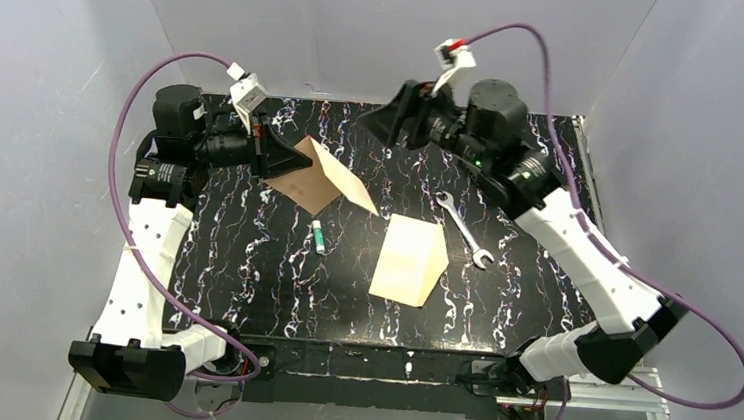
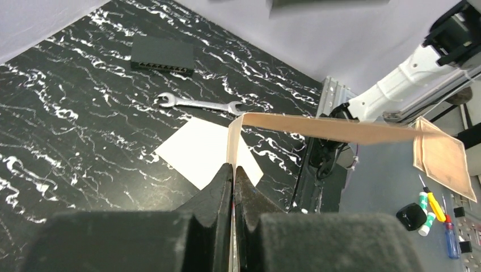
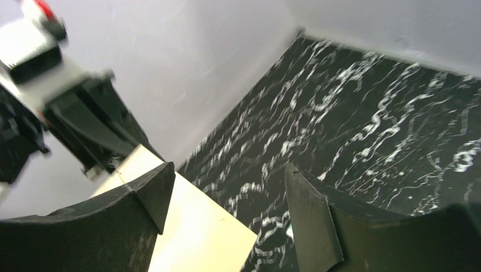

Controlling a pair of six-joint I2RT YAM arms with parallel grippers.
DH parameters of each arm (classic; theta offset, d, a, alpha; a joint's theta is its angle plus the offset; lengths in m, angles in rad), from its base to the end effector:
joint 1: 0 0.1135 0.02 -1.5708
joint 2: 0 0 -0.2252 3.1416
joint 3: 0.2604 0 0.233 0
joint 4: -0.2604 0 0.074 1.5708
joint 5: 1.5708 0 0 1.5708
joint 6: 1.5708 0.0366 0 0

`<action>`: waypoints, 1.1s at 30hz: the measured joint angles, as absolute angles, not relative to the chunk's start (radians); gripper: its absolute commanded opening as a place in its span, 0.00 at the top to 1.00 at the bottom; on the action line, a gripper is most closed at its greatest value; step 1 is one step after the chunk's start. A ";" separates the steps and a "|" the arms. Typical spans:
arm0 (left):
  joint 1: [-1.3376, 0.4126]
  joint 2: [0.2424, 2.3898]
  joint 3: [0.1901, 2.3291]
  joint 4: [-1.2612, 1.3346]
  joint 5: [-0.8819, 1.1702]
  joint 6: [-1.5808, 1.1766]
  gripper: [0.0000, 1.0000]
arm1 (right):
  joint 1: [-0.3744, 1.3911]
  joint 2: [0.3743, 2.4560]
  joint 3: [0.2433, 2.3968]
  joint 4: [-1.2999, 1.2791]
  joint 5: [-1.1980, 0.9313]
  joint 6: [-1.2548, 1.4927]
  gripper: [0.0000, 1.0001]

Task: Place the letter into the envelope and seal it

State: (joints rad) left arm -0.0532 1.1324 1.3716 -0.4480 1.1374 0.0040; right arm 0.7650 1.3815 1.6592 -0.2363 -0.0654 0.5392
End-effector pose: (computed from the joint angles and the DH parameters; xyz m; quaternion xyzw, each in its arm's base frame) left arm 0.2143 -0.0447 0.4105 0.3576 0.6447 -0.4313 0.5200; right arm 0.2062 0.2013 0.4587 -0.1014 0.6849 0.4557 0.5595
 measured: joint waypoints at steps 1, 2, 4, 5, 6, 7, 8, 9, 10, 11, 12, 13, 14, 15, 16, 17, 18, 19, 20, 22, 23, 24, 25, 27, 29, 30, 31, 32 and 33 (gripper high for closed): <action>-0.053 1.132 1.372 -0.437 1.148 -0.008 1.00 | 0.766 1.404 1.659 -0.240 -0.125 0.511 0.19; -0.053 1.132 1.372 -0.426 1.161 -0.019 1.00 | 0.766 1.423 1.659 -0.247 -0.179 0.486 0.19; -0.053 1.132 1.372 -0.410 1.187 -0.037 1.00 | 0.767 1.457 1.658 -0.268 -0.287 0.433 0.19; -0.053 1.132 1.372 -0.406 1.197 -0.042 1.00 | 0.768 1.468 1.658 -0.279 -0.333 0.410 0.19; -0.053 1.132 1.372 -0.399 1.212 -0.049 1.00 | 0.768 1.477 1.658 -0.290 -0.381 0.387 0.19; -0.053 1.132 1.372 -0.397 1.220 -0.053 1.00 | 0.768 1.481 1.658 -0.296 -0.446 0.361 0.19; -0.054 1.132 1.372 -0.395 1.232 -0.059 1.00 | 0.768 1.481 1.658 -0.296 -0.449 0.360 0.19; -0.054 1.132 1.372 -0.394 1.240 -0.063 1.00 | 0.768 1.480 1.658 -0.292 -0.496 0.348 0.19; -0.054 1.132 1.372 -0.392 1.249 -0.067 1.00 | 0.768 1.480 1.658 -0.285 -0.528 0.340 0.19; -0.053 1.132 1.372 -0.389 1.259 -0.072 1.00 | 0.768 1.480 1.658 -0.275 -0.569 0.334 0.20; -0.054 1.132 1.372 -0.388 1.271 -0.078 1.00 | 0.768 1.480 1.658 -0.272 -0.595 0.332 0.20; -0.054 1.132 1.372 -0.385 1.285 -0.084 1.00 | 0.768 1.480 1.658 -0.270 -0.622 0.329 0.21; -0.054 1.132 1.372 -0.381 1.301 -0.090 1.00 | 0.768 1.480 1.658 -0.267 -0.650 0.327 0.24; -0.054 1.132 1.372 -0.375 1.317 -0.096 1.00 | 0.769 1.480 1.658 -0.262 -0.676 0.325 0.26; -0.054 1.132 1.372 -0.371 1.334 -0.102 1.00 | 0.770 1.480 1.658 -0.257 -0.699 0.322 0.31; -0.054 1.132 1.372 -0.367 1.353 -0.106 1.00 | 0.774 1.480 1.658 -0.253 -0.719 0.319 0.35; -0.054 1.132 1.372 -0.365 1.364 -0.110 1.00 | 0.775 1.480 1.658 -0.250 -0.731 0.316 0.39; -0.054 1.132 1.372 -0.365 1.379 -0.113 1.00 | 0.778 1.481 1.658 -0.244 -0.745 0.317 0.42; -0.054 1.132 1.372 -0.364 1.393 -0.116 1.00 | 0.781 1.482 1.659 -0.237 -0.757 0.317 0.45; -0.054 1.129 1.372 -0.362 1.409 -0.118 1.00 | 0.786 1.490 1.663 -0.224 -0.778 0.322 0.49; -0.054 1.127 1.372 -0.361 1.417 -0.120 1.00 | 0.789 1.498 1.667 -0.212 -0.791 0.331 0.50; -0.054 1.125 1.372 -0.360 1.424 -0.123 1.00 | 0.793 1.504 1.669 -0.204 -0.796 0.336 0.52; -0.054 1.122 1.372 -0.358 1.431 -0.125 1.00 | 0.796 1.512 1.672 -0.198 -0.804 0.342 0.54; -0.055 1.118 1.372 -0.355 1.440 -0.128 1.00 | 0.805 1.526 1.674 -0.181 -0.813 0.349 0.60; -0.055 1.113 1.372 -0.352 1.451 -0.131 1.00 | 0.817 1.538 1.674 -0.169 -0.818 0.363 0.68; -0.056 1.111 1.371 -0.351 1.457 -0.131 1.00 | 0.823 1.544 1.674 -0.160 -0.820 0.371 0.75; -0.056 1.108 1.371 -0.350 1.463 -0.131 1.00 | 0.828 1.548 1.674 -0.152 -0.820 0.381 0.86; -0.056 1.105 1.369 -0.347 1.471 -0.132 1.00 | 0.832 1.551 1.674 -0.145 -0.820 0.391 0.91; -0.056 1.103 1.369 -0.345 1.477 -0.133 1.00 | 0.834 1.552 1.674 -0.135 -0.821 0.400 0.98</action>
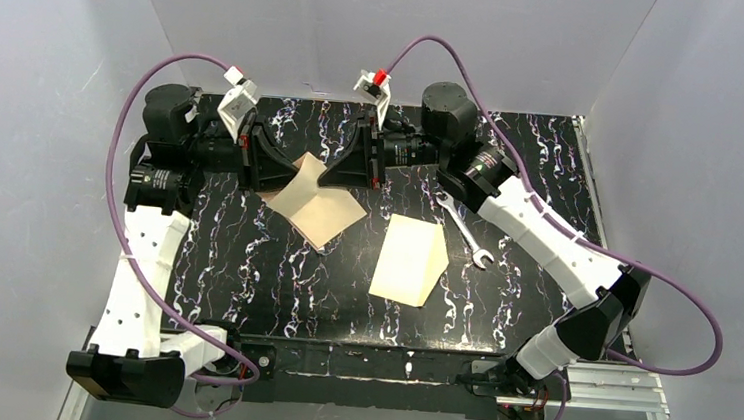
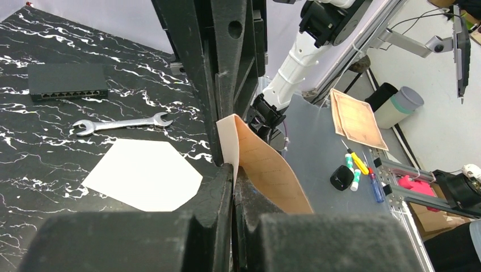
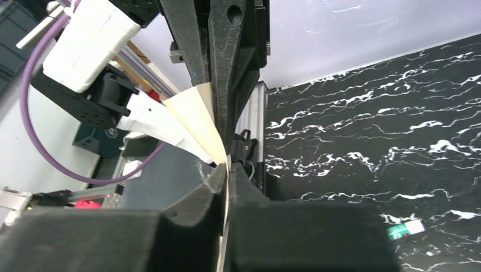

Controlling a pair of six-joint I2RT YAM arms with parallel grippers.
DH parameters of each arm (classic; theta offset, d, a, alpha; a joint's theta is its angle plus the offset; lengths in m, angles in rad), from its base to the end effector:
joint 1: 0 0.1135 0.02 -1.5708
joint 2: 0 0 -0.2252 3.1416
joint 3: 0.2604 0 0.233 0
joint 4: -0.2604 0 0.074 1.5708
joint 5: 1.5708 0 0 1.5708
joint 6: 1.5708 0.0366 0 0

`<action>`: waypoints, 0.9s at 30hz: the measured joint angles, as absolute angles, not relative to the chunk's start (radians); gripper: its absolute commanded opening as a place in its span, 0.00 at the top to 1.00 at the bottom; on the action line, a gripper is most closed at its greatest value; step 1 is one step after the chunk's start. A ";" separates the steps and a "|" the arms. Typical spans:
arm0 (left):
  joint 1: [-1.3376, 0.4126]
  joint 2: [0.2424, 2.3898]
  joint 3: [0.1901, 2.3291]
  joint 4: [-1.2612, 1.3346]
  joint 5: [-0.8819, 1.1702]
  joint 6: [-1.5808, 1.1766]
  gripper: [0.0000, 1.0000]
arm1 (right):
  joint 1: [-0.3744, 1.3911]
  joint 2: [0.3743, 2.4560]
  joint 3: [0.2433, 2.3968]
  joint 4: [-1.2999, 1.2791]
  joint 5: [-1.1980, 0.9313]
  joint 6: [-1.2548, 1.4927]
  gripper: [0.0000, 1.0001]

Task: Place the letter into the envelope and seal it

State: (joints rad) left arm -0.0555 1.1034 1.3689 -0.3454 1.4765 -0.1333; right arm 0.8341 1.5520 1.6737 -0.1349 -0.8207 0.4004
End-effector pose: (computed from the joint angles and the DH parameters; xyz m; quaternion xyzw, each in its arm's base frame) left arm 0.1949 -0.0473 0.4253 0.4350 0.5608 -0.5396 0.4529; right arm 0.2025 0.2631 0.4242 -0.4141 0.5771 0.6044 0.3609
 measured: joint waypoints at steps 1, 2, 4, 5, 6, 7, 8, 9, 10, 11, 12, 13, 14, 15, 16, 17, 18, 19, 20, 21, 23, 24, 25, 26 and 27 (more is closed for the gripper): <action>-0.055 1.101 1.369 -0.341 1.478 -0.134 1.00 | 0.837 1.553 1.674 -0.126 -0.823 0.409 0.99; -0.054 1.098 1.369 -0.336 1.478 -0.136 0.93 | 0.839 1.553 1.674 -0.120 -0.823 0.418 0.99; -0.054 1.090 1.369 -0.329 1.471 -0.137 0.70 | 0.839 1.553 1.674 -0.109 -0.822 0.431 0.99; -0.054 1.086 1.370 -0.329 1.461 -0.138 0.53 | 0.839 1.553 1.674 -0.104 -0.820 0.436 0.99; -0.054 1.083 1.370 -0.329 1.451 -0.134 0.45 | 0.839 1.552 1.674 -0.097 -0.814 0.439 0.99; -0.054 1.080 1.374 -0.334 1.435 -0.136 0.38 | 0.839 1.549 1.674 -0.092 -0.807 0.439 0.99; -0.051 1.077 1.379 -0.342 1.412 -0.137 0.34 | 0.839 1.545 1.674 -0.092 -0.800 0.438 0.99; -0.048 1.074 1.387 -0.352 1.385 -0.134 0.32 | 0.838 1.539 1.673 -0.093 -0.788 0.435 0.99; -0.046 1.071 1.397 -0.363 1.353 -0.130 0.30 | 0.838 1.530 1.673 -0.095 -0.776 0.429 0.99; -0.043 1.066 1.408 -0.376 1.315 -0.124 0.28 | 0.837 1.521 1.672 -0.097 -0.761 0.421 0.99; -0.041 1.060 1.414 -0.379 1.278 -0.118 0.24 | 0.835 1.508 1.671 -0.101 -0.740 0.413 0.99; -0.041 1.048 1.419 -0.383 1.224 -0.113 0.20 | 0.834 1.493 1.669 -0.106 -0.716 0.404 0.99; -0.039 1.030 1.420 -0.382 1.155 -0.111 0.15 | 0.833 1.474 1.661 -0.107 -0.679 0.391 0.99; -0.038 1.014 1.418 -0.379 1.095 -0.110 0.10 | 0.832 1.456 1.653 -0.110 -0.643 0.383 0.99; -0.036 0.991 1.410 -0.363 1.023 -0.116 0.07 | 0.832 1.435 1.640 -0.110 -0.588 0.374 0.99; -0.036 0.959 1.390 -0.339 0.935 -0.126 0.05 | 0.831 1.407 1.624 -0.109 -0.520 0.365 0.99; -0.035 0.937 1.375 -0.327 0.874 -0.136 0.05 | 0.831 1.393 1.616 -0.110 -0.480 0.362 0.99; -0.034 0.913 1.360 -0.311 0.815 -0.150 0.04 | 0.831 1.370 1.601 -0.102 -0.404 0.363 0.99; -0.034 0.897 1.348 -0.295 0.758 -0.163 0.03 | 0.831 1.353 1.589 -0.091 -0.342 0.365 0.99; -0.034 0.886 1.345 -0.285 0.710 -0.180 0.03 | 0.831 1.338 1.578 -0.076 -0.288 0.372 0.99; -0.033 0.879 1.345 -0.262 0.659 -0.208 0.02 | 0.831 1.311 1.553 -0.038 -0.186 0.395 0.99; -0.032 0.883 1.353 -0.263 0.657 -0.226 0.02 | 0.831 1.301 1.542 -0.017 -0.144 0.413 0.99; -0.030 0.899 1.370 -0.262 0.683 -0.247 0.02 | 0.831 1.295 1.538 0.000 -0.106 0.431 0.99; -0.030 0.920 1.386 -0.250 0.723 -0.272 0.02 | 0.831 1.291 1.534 0.023 -0.073 0.452 0.99; -0.030 0.938 1.396 -0.228 0.758 -0.302 0.02 | 0.830 1.288 1.526 0.052 -0.049 0.477 0.99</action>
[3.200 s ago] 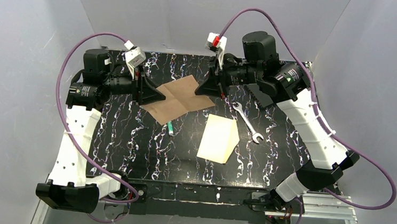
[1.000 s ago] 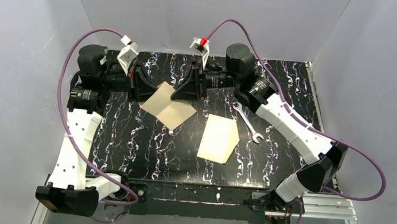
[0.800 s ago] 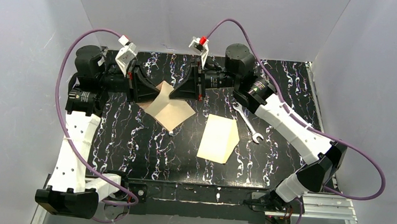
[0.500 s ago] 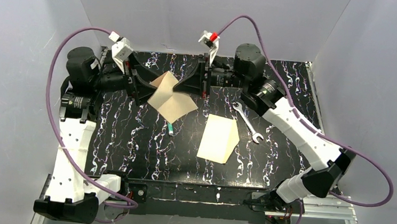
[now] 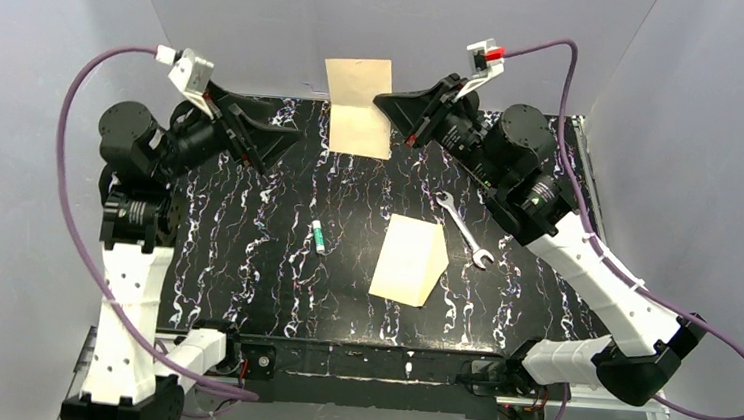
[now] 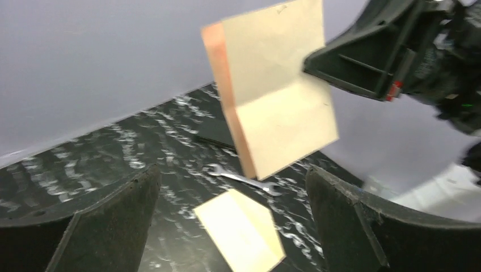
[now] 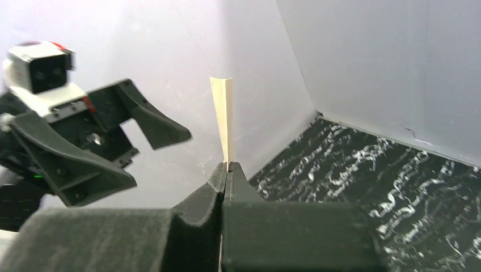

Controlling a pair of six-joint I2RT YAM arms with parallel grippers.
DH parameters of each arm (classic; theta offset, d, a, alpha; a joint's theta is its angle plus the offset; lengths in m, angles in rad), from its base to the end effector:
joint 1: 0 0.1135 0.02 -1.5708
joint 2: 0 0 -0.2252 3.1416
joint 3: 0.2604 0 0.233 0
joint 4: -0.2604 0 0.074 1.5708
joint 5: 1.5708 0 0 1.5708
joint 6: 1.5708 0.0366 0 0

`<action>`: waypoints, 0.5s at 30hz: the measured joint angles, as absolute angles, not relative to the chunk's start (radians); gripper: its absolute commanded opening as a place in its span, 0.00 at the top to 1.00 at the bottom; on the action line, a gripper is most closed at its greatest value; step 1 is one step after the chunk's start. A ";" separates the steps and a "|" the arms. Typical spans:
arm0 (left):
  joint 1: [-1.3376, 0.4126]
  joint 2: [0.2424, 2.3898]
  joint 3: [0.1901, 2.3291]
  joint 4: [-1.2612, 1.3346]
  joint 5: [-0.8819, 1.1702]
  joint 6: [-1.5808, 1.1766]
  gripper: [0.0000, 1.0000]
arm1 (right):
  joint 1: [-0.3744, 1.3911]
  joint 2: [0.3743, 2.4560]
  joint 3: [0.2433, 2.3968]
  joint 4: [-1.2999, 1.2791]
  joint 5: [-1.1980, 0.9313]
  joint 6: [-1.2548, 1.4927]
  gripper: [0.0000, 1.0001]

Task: Place the letter into the envelope and seal it

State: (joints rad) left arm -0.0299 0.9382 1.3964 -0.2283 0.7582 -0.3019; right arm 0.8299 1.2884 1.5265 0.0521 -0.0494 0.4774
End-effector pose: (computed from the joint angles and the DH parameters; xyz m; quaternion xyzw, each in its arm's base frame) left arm 0.1593 -0.0299 0.4714 0.2090 0.6112 -0.3470 0.6799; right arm 0.1794 0.1988 0.4728 -0.1242 0.5845 0.4992 0.6275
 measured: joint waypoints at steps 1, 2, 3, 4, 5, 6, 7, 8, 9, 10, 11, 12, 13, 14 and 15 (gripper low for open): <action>-0.030 0.962 1.401 -0.183 0.807 -0.350 0.03 | 0.829 1.286 1.519 0.074 -0.037 0.496 0.99; -0.030 0.982 1.399 -0.134 0.856 -0.403 0.03 | 0.827 1.283 1.509 0.105 -0.033 0.518 0.99; -0.030 1.002 1.398 -0.092 0.896 -0.453 0.04 | 0.826 1.284 1.506 0.128 -0.038 0.538 0.99; -0.031 1.025 1.394 -0.052 0.926 -0.502 0.04 | 0.826 1.288 1.505 0.154 -0.052 0.557 0.99; -0.031 1.041 1.391 -0.029 0.945 -0.535 0.04 | 0.825 1.291 1.505 0.176 -0.065 0.575 0.99; -0.032 1.056 1.386 -0.007 0.961 -0.568 0.04 | 0.825 1.296 1.505 0.203 -0.085 0.592 0.99; -0.033 1.068 1.382 0.006 0.973 -0.596 0.04 | 0.825 1.301 1.506 0.230 -0.106 0.611 0.99; -0.035 1.076 1.380 0.015 0.982 -0.623 0.04 | 0.825 1.309 1.507 0.257 -0.125 0.633 0.99; -0.035 1.080 1.380 0.023 0.989 -0.641 0.04 | 0.825 1.317 1.507 0.286 -0.144 0.657 0.99; -0.037 1.082 1.380 0.033 0.996 -0.663 0.04 | 0.825 1.325 1.507 0.309 -0.160 0.676 0.99; -0.038 1.081 1.380 0.047 1.006 -0.685 0.04 | 0.825 1.332 1.507 0.327 -0.171 0.690 0.99; -0.039 1.079 1.380 0.065 1.017 -0.711 0.04 | 0.825 1.341 1.507 0.350 -0.189 0.710 0.99; -0.039 1.077 1.381 0.089 1.032 -0.746 0.07 | 0.825 1.348 1.507 0.367 -0.199 0.729 0.99; -0.041 1.077 1.381 0.118 1.044 -0.780 0.13 | 0.825 1.353 1.507 0.377 -0.207 0.737 0.99; -0.042 1.077 1.381 0.166 1.063 -0.833 0.20 | 0.825 1.357 1.507 0.389 -0.214 0.749 0.99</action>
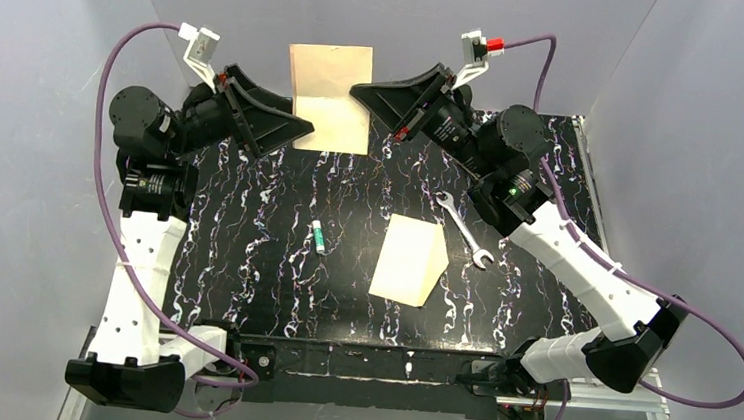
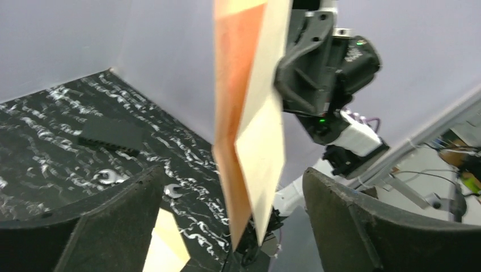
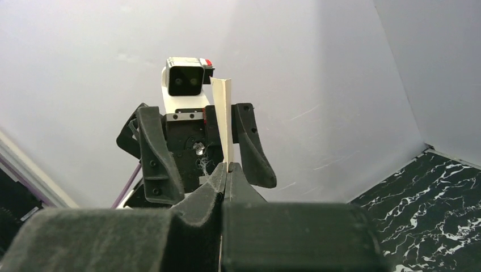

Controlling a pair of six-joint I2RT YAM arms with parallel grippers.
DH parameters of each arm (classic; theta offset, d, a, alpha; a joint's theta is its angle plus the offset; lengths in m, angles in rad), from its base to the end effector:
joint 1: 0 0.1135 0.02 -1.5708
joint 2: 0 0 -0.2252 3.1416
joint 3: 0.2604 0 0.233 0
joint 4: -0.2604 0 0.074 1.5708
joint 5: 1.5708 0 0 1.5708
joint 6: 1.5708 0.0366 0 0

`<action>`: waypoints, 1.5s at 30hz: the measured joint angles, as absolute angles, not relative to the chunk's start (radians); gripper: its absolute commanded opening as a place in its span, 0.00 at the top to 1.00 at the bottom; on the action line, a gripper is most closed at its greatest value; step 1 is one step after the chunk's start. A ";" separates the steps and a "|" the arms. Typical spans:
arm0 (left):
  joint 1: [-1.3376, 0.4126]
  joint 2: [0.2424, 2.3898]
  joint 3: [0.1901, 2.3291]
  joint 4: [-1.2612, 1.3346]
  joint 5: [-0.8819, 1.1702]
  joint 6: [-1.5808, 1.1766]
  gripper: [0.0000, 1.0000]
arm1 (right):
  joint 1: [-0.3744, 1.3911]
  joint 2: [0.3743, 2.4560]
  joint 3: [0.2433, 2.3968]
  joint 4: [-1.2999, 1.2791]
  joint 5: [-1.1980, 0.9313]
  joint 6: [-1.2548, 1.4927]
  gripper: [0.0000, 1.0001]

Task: Place the letter into the envelope and seal it

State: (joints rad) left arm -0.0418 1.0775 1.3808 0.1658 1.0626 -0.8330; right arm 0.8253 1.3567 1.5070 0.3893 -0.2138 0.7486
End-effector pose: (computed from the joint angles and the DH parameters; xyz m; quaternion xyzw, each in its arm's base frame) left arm 0.1907 -0.0400 0.4779 0.2245 0.5828 -0.5514 0.5531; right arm 0.1842 0.2110 0.4830 -0.1115 0.4863 0.6498 0.5735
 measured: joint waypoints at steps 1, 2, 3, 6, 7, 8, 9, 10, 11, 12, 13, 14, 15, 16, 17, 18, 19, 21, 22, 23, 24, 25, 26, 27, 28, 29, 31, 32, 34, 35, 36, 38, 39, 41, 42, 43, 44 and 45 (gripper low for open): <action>-0.043 1.077 1.381 0.197 1.071 -0.868 0.28 | 0.825 1.359 1.507 0.398 -0.219 0.756 0.99; -0.043 1.077 1.381 0.235 1.084 -0.908 0.36 | 0.825 1.359 1.507 0.405 -0.221 0.759 0.99; -0.044 1.077 1.381 0.262 1.090 -0.940 0.43 | 0.825 1.360 1.507 0.414 -0.226 0.762 0.99; -0.048 1.077 1.381 0.312 1.101 -1.003 0.72 | 0.825 1.362 1.507 0.438 -0.240 0.772 0.99; -0.049 1.077 1.381 0.321 1.102 -1.021 0.81 | 0.825 1.364 1.508 0.445 -0.245 0.776 0.99; -0.049 1.078 1.381 0.330 1.102 -1.034 0.89 | 0.825 1.367 1.509 0.453 -0.249 0.782 0.99; -0.050 1.079 1.380 0.338 1.103 -1.047 0.99 | 0.825 1.370 1.509 0.460 -0.253 0.785 0.99; -0.050 1.081 1.380 0.344 1.103 -1.058 1.00 | 0.825 1.374 1.509 0.468 -0.258 0.788 0.99; -0.050 1.082 1.379 0.351 1.102 -1.066 1.00 | 0.825 1.378 1.509 0.474 -0.262 0.790 0.99; -0.051 1.084 1.377 0.356 1.102 -1.069 1.00 | 0.825 1.382 1.509 0.476 -0.263 0.790 0.94; -0.051 1.084 1.374 0.360 1.102 -1.070 1.00 | 0.825 1.384 1.509 0.475 -0.264 0.789 0.74; -0.051 1.084 1.369 0.361 1.100 -1.067 1.00 | 0.825 1.385 1.509 0.470 -0.266 0.782 0.52; -0.051 1.084 1.364 0.361 1.099 -1.062 1.00 | 0.825 1.385 1.510 0.461 -0.264 0.780 0.35; -0.051 1.084 1.359 0.362 1.097 -1.054 1.00 | 0.825 1.385 1.517 0.434 -0.254 0.764 0.22; -0.051 1.084 1.350 0.364 1.097 -1.040 1.00 | 0.825 1.384 1.526 0.403 -0.237 0.746 0.17; -0.051 1.083 1.340 0.366 1.097 -1.023 1.00 | 0.825 1.381 1.531 0.373 -0.216 0.730 0.14; -0.051 1.082 1.331 0.366 1.097 -1.008 1.00 | 0.826 1.371 1.532 0.329 -0.183 0.707 0.14; -0.051 1.085 1.313 0.366 1.100 -0.979 1.00 | 0.826 1.346 1.532 0.238 -0.104 0.678 0.14; -0.051 1.090 1.307 0.366 1.103 -0.963 1.00 | 0.826 1.330 1.532 0.189 -0.051 0.672 0.15; -0.051 1.093 1.301 0.365 1.105 -0.948 1.00 | 0.825 1.313 1.532 0.142 0.006 0.670 0.16; -0.051 1.097 1.294 0.364 1.109 -0.925 1.00 | 0.825 1.293 1.532 0.092 0.068 0.671 0.17; -0.051 1.097 1.282 0.363 1.111 -0.896 1.00 | 0.825 1.279 1.531 0.062 0.110 0.673 0.17; -0.051 1.096 1.269 0.363 1.114 -0.869 1.00 | 0.825 1.257 1.526 0.033 0.164 0.680 0.19; -0.051 1.094 1.256 0.360 1.118 -0.842 1.00 | 0.824 1.243 1.523 0.015 0.196 0.686 0.20; -0.051 1.090 1.243 0.357 1.119 -0.815 1.00 | 0.824 1.226 1.520 -0.008 0.236 0.700 0.21; -0.051 1.086 1.232 0.356 1.120 -0.793 1.00 | 0.823 1.218 1.520 -0.023 0.262 0.707 0.21; -0.051 1.076 1.215 0.343 1.124 -0.752 1.00 | 0.823 1.211 1.534 -0.072 0.311 0.727 0.19; -0.051 1.074 1.214 0.342 1.127 -0.736 1.00 | 0.823 1.220 1.551 -0.103 0.326 0.731 0.17; -0.051 1.071 1.214 0.344 1.135 -0.715 1.00 | 0.821 1.253 1.597 -0.155 0.335 0.730 0.13; -0.051 1.071 1.214 0.344 1.142 -0.707 1.00 | 0.820 1.274 1.616 -0.170 0.328 0.727 0.11; -0.051 1.071 1.214 0.344 1.150 -0.702 1.00 | 0.819 1.292 1.626 -0.176 0.307 0.721 0.08; -0.052 1.072 1.212 0.344 1.167 -0.696 1.00 | 0.819 1.320 1.628 -0.178 0.239 0.701 0.05; -0.052 1.072 1.208 0.344 1.171 -0.694 1.00 | 0.818 1.333 1.628 -0.175 0.192 0.691 0.05; -0.053 1.072 1.200 0.343 1.176 -0.691 1.00 | 0.818 1.359 1.628 -0.163 0.094 0.673 0.04; -0.054 1.072 1.197 0.341 1.178 -0.691 1.00 | 0.818 1.368 1.628 -0.155 0.049 0.667 0.04; -0.054 1.073 1.197 0.340 1.180 -0.691 1.00 | 0.818 1.378 1.628 -0.149 -0.006 0.659 0.04; -0.054 1.073 1.197 0.340 1.180 -0.691 1.00 | 0.818 1.384 1.628 -0.145 -0.037 0.654 0.04; -0.054 1.073 1.197 0.341 1.181 -0.692 1.00 | 0.818 1.390 1.626 -0.138 -0.074 0.651 0.04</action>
State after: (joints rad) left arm -0.0544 1.0725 1.1969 0.3412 1.1809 -0.6922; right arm 0.8185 1.3895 1.6260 -0.1379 -0.0738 0.6510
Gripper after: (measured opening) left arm 0.008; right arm 0.959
